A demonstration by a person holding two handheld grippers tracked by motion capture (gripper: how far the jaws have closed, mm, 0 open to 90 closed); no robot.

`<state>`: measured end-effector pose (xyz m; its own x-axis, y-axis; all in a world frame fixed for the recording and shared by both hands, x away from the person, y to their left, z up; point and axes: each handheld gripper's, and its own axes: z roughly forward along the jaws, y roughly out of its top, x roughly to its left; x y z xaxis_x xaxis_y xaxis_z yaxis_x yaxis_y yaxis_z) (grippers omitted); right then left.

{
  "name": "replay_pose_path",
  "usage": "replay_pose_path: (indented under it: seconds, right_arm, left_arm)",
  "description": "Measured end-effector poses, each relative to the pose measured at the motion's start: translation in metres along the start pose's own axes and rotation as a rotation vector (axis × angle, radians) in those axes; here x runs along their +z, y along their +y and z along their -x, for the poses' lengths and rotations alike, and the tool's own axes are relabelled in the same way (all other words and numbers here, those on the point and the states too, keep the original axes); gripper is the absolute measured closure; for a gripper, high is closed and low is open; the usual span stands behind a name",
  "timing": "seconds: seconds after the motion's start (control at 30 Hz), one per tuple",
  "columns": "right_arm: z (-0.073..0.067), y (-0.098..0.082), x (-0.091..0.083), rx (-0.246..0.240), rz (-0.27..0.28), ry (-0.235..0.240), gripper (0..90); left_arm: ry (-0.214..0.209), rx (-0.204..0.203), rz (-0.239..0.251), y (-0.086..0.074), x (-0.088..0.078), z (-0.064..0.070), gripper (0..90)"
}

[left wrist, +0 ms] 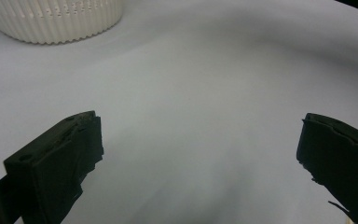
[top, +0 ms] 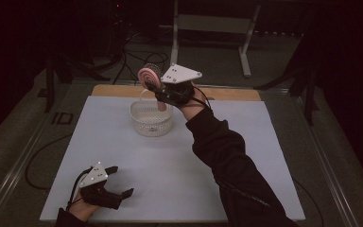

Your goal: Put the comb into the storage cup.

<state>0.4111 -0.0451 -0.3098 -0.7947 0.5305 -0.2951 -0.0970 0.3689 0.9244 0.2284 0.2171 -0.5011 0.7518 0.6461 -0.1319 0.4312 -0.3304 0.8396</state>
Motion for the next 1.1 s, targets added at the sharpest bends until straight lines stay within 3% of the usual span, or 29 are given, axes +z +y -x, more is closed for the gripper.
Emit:
replay_pose_path:
  seconds: [0.5,0.7,1.1]
  right_arm:
    - [-0.007,-0.015,0.029,-0.052,-0.079,-0.042,63.9]
    - [-0.006,-0.027,0.039,-0.020,-0.092,-0.039,63.9]
    - [-0.010,-0.047,0.053,-0.022,-0.103,-0.028,63.9]
  left_arm:
    - [-0.004,0.012,0.002,0.000,-0.001,0.000,0.1]
    - [-0.009,0.010,0.001,-0.001,-0.001,0.000,0.1]
    - [-0.010,0.013,-0.001,-0.001,0.000,0.000,0.1]
